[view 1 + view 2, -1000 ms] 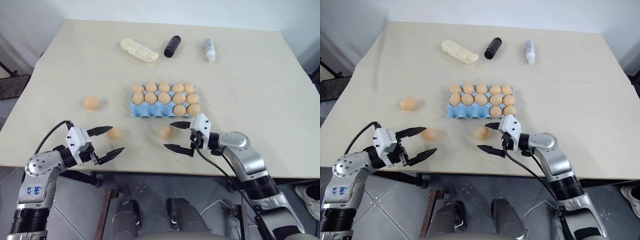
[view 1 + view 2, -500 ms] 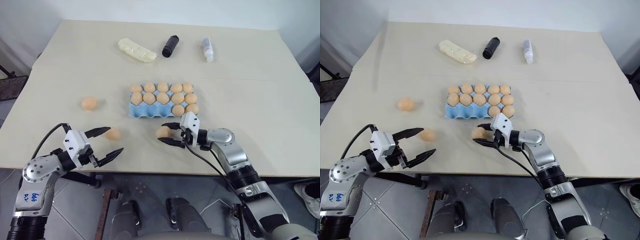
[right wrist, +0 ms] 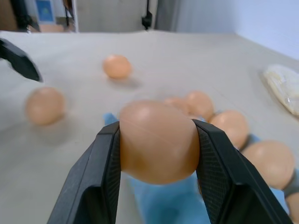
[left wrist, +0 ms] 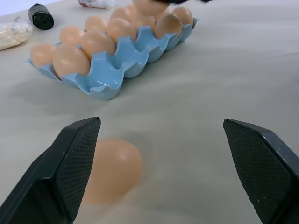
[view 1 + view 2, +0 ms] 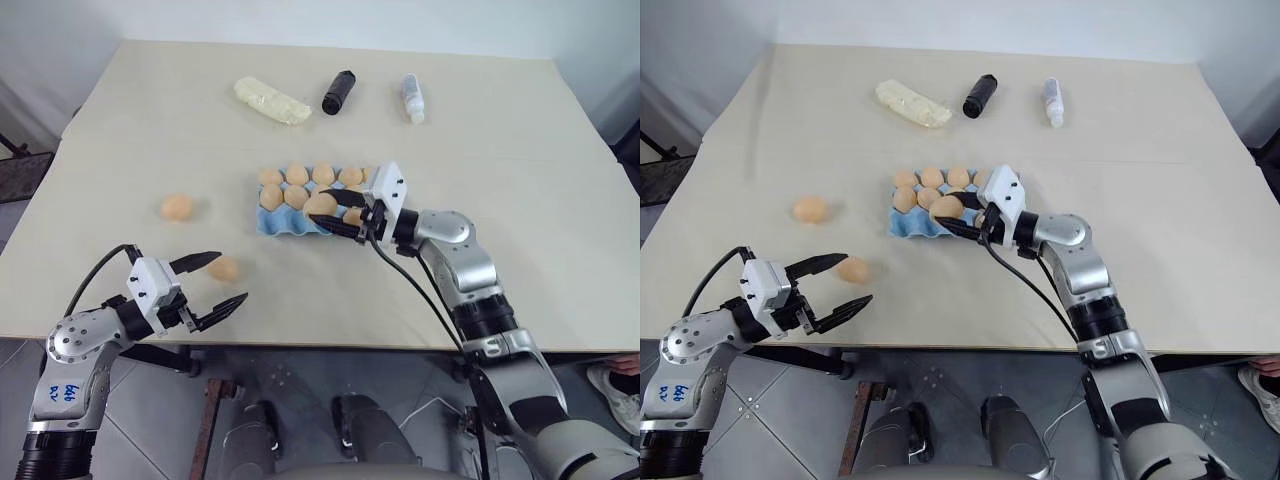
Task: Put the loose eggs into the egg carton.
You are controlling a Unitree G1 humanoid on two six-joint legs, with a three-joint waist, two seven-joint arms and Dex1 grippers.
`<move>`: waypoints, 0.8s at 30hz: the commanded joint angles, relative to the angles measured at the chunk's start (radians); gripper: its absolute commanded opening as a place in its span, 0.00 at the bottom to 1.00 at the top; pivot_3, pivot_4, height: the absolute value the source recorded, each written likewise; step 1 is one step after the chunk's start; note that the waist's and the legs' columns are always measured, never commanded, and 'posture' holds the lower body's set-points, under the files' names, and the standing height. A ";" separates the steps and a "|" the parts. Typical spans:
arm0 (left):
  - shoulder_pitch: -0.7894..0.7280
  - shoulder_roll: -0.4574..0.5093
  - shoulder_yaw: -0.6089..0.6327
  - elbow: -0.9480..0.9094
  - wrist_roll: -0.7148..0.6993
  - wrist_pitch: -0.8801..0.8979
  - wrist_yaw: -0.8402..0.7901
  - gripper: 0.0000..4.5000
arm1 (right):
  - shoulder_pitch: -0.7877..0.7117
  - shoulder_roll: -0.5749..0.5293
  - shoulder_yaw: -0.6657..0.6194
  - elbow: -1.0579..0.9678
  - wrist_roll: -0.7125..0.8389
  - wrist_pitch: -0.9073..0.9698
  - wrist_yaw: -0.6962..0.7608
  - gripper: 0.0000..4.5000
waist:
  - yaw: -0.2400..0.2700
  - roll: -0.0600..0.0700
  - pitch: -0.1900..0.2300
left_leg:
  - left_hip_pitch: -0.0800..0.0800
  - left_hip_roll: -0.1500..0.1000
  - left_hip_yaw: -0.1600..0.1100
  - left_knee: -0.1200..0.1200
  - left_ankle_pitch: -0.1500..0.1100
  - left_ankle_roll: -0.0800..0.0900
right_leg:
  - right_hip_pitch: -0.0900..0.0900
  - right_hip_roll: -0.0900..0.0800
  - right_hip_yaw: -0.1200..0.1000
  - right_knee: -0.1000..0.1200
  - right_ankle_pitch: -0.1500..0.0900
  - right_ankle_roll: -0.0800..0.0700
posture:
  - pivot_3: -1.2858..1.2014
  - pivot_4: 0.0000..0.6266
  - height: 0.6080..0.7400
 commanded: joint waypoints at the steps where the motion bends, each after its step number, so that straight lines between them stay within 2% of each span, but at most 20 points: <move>1: 0.003 -0.006 0.010 -0.045 -0.012 0.001 0.010 1.00 | -0.035 0.012 -0.019 0.090 -0.027 -0.079 -0.017 0.64 | 0.000 0.000 0.000 | 0.000 0.000 0.000 0.000 0.000 0.000 | 0.000 0.000 0.000 0.000 0.000 0.000 | 0.52 0.24 1.00; 5: 0.019 -0.004 0.022 -0.057 -0.016 0.008 0.016 1.00 | -0.023 0.010 -0.022 0.081 -0.022 -0.092 0.002 0.95 | -0.001 0.000 0.000 | 0.000 0.000 0.001 0.000 0.000 0.000 | 0.000 0.000 0.001 0.000 0.000 0.000 | 0.52 0.24 1.00; 6: 0.023 -0.004 0.026 -0.060 -0.017 0.010 0.018 1.00 | -0.015 0.007 -0.023 0.068 -0.019 -0.089 0.007 1.00 | -0.003 0.000 0.000 | 0.000 0.000 0.001 0.000 0.000 0.000 | 0.000 0.000 0.001 0.000 0.000 0.000 | 0.52 0.24 1.00; 9: 0.052 -0.006 0.071 -0.067 -0.033 0.025 0.046 1.00 | 0.064 -0.056 -0.044 -0.067 0.014 -0.075 0.053 1.00 | -0.005 0.000 0.000 | 0.000 0.000 0.000 0.000 0.000 0.000 | 0.000 0.000 0.000 0.000 0.000 0.000 | 0.52 0.24 1.00; 13: 0.103 0.001 0.149 -0.057 -0.061 0.052 0.069 1.00 | 0.225 -0.159 -0.072 -0.300 0.133 -0.034 0.188 1.00 | 0.005 0.000 0.000 | -0.001 0.000 -0.001 -0.001 -0.001 0.000 | 0.000 0.000 0.000 -0.002 -0.001 0.001 | 0.52 0.24 1.00; 16: 0.154 0.013 0.206 -0.043 -0.079 0.081 0.064 1.00 | 0.330 -0.222 -0.108 -0.414 0.204 0.030 0.221 1.00 | 0.003 0.000 0.000 | -0.001 0.000 -0.001 0.000 -0.002 0.001 | 0.001 0.000 0.000 -0.002 -0.001 0.001 | 0.52 0.24 1.00; 20: 0.204 0.017 0.252 -0.007 -0.068 0.082 0.059 1.00 | 0.435 -0.285 -0.131 -0.473 0.225 0.041 0.254 1.00 | 0.003 0.000 0.000 | 0.001 0.000 -0.001 0.000 -0.003 0.000 | 0.002 0.000 0.000 -0.002 -0.001 0.001 | 0.52 0.24 1.00; 24: 0.212 0.002 0.252 -0.010 -0.059 0.079 0.077 1.00 | 0.481 -0.289 -0.158 -0.491 0.223 0.023 0.226 1.00 | 0.003 0.000 0.000 | 0.001 0.000 -0.001 0.000 -0.007 0.001 | 0.002 -0.001 0.000 -0.001 0.000 -0.001 | 0.52 0.24 1.00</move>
